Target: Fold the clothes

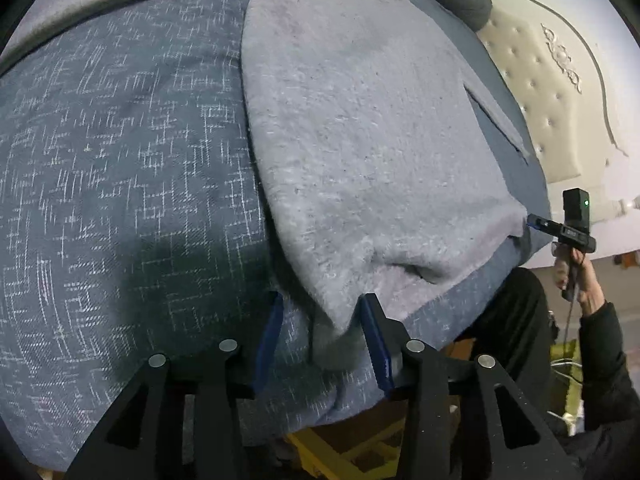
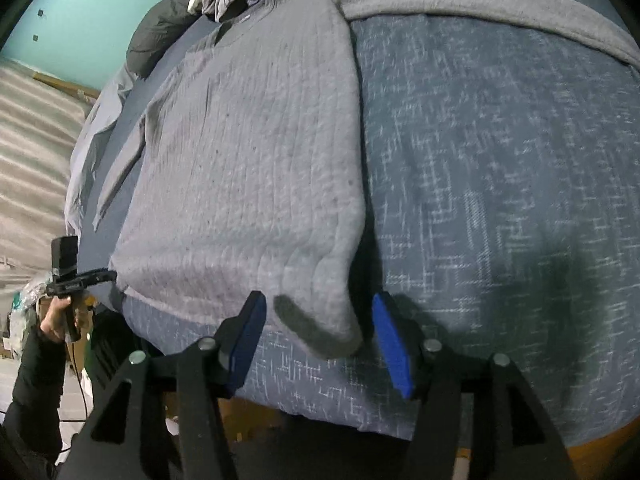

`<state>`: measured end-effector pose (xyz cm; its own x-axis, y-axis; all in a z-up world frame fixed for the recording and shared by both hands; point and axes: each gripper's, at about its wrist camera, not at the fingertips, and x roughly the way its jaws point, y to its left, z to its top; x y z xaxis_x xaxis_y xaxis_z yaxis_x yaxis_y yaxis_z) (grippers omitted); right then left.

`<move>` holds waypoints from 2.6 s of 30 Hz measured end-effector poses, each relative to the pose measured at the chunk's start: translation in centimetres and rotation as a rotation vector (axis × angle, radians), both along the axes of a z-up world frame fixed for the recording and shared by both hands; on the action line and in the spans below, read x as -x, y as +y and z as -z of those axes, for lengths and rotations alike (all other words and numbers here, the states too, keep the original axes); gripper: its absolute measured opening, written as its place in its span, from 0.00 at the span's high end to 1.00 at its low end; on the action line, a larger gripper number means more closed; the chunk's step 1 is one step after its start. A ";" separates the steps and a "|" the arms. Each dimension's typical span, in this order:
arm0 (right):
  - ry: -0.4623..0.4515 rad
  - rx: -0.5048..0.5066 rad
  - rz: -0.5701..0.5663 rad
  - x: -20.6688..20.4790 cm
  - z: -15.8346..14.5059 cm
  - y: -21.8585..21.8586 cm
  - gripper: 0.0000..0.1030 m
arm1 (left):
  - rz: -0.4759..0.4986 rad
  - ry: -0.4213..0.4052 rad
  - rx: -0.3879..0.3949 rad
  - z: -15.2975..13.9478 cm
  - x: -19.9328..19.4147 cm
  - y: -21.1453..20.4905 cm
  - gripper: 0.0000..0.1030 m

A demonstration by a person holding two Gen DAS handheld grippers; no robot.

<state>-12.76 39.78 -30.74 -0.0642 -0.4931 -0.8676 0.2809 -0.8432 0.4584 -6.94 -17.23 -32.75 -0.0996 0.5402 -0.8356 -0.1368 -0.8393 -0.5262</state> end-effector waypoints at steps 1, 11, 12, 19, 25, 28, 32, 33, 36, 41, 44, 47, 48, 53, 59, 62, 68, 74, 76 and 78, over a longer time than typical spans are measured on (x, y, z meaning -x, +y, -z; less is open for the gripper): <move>0.001 -0.010 -0.006 -0.2 0.2 0.0 0.45 | 0.001 0.005 -0.001 0.0 -0.1 0.1 0.58; 0.054 -0.007 -0.063 -1.0 -2.2 0.2 0.93 | 0.052 0.053 0.015 -2.4 -1.2 0.7 0.97; 0.060 -0.006 -0.070 -1.1 -2.6 0.3 0.94 | 0.057 0.057 0.016 -2.9 -1.3 0.6 0.97; 0.060 -0.022 -0.082 -1.7 -2.4 0.4 0.95 | 0.111 0.080 0.042 -6.0 -2.5 0.3 0.97; 0.045 -0.043 -0.081 -2.3 -1.2 0.5 0.95 | 0.104 0.036 0.054 -2.8 -3.0 2.1 0.97; 0.038 -0.053 -0.080 -2.5 -0.6 0.5 0.95 | 0.088 0.003 0.062 -0.9 -3.1 2.3 0.97; 0.030 -0.063 -0.075 -2.8 -0.1 0.7 0.94 | 0.070 -0.024 0.077 0.3 -3.2 2.4 0.96; 0.037 -0.073 -0.070 -2.8 -0.4 1.1 0.94 | 0.069 -0.031 0.077 0.3 -3.1 2.3 0.96; 0.069 -0.084 -0.038 -2.2 -1.9 2.2 0.93 | 0.043 -0.016 0.089 -0.6 -2.5 1.6 0.92; 0.145 -0.060 0.033 -0.4 -4.5 3.0 0.90 | -0.043 0.047 0.114 -2.6 -0.4 -0.3 0.78; 0.190 -0.033 0.065 0.9 -5.8 2.6 0.80 | -0.118 0.093 0.088 -3.2 1.3 -0.8 0.75; 0.216 0.003 0.064 2.5 -6.4 0.4 0.78 | -0.194 0.137 0.045 -3.7 3.7 -1.1 0.67; 0.221 0.020 0.063 3.0 -6.5 -0.5 0.78 | -0.214 0.148 0.030 -3.8 4.6 -1.1 0.67; 0.221 0.089 0.043 6.2 -6.1 -5.6 0.73 | -0.277 0.189 -0.007 -4.1 9.6 -1.7 0.64; 0.215 0.160 0.043 10.0 -4.2 -11.4 0.73 | -0.349 0.227 -0.027 -4.0 15.2 -1.7 0.60; 0.214 0.219 0.043 10.8 -3.1 -13.8 0.73 | -0.386 0.243 -0.038 -3.7 18.0 -1.7 0.53; 0.206 0.298 0.046 11.3 -0.2 -16.9 0.73 | -0.467 0.233 -0.099 -1.8 22.5 -1.9 0.52; 0.232 0.294 0.052 10.6 2.2 -18.0 0.73 | -0.521 0.232 -0.164 -0.6 25.1 -2.4 0.52; 0.234 0.289 0.038 10.4 2.6 -18.2 0.73 | -0.531 0.228 -0.192 -0.2 25.6 -2.5 0.52; 0.242 0.288 0.024 10.2 2.6 -18.4 0.73 | -0.519 0.231 -0.174 0.0 26.1 -2.1 0.53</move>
<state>-22.95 21.37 -33.35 -0.2650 -0.7106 -0.6517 0.3922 -0.6969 0.6004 -33.03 -19.34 -32.73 -0.5560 0.4991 -0.6647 0.1412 -0.7313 -0.6673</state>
